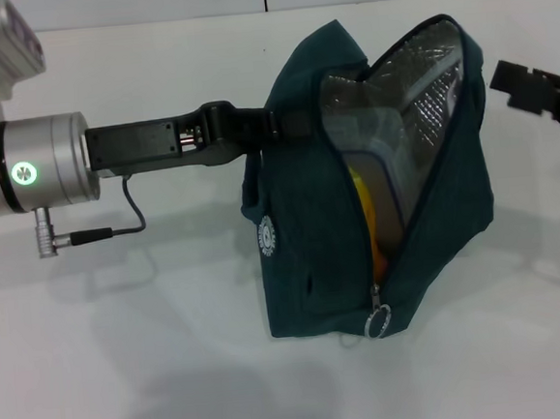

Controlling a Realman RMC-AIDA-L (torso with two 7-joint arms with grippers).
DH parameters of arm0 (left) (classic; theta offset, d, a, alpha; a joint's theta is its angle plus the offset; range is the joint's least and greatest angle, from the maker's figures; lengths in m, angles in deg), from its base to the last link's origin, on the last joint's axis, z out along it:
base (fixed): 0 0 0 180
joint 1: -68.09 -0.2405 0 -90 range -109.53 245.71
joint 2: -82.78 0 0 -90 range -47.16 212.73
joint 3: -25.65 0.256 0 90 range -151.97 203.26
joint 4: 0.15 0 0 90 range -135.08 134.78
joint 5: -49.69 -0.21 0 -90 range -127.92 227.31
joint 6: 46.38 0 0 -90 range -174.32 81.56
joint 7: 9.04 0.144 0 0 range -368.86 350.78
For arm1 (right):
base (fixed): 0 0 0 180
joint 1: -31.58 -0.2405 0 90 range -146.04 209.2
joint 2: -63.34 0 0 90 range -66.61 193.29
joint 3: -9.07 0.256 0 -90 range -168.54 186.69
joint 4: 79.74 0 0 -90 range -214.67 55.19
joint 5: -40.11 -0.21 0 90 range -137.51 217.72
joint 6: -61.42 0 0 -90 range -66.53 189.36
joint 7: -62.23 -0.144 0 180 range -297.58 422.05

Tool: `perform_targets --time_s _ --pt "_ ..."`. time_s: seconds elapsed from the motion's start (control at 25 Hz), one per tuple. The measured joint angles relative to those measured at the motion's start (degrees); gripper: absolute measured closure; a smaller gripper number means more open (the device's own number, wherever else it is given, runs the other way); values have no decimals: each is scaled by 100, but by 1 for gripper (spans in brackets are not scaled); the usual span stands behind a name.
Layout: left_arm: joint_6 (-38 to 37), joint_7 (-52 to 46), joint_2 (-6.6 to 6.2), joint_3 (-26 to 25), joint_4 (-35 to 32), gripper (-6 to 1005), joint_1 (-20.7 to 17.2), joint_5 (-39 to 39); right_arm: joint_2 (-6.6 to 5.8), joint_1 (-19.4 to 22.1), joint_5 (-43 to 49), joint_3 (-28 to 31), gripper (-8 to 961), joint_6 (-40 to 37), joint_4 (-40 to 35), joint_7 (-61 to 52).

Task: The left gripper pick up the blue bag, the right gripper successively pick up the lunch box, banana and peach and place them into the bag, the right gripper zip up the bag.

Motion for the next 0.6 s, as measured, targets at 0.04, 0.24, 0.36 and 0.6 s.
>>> perform_targets --time_s 0.04,0.24,0.36,0.6 --pt "13 2 -5 -2 0 946 -13 2 3 19 0 0 216 -204 -16 180" --pt "65 18 -46 -57 0 946 -89 4 41 102 129 -25 220 -991 -58 1041" --pt "93 19 -59 -61 0 946 -108 4 88 171 393 -25 220 -1146 -62 1451" --pt "118 21 -64 -61 0 946 -113 -14 233 338 982 -90 220 -1224 -29 2324"
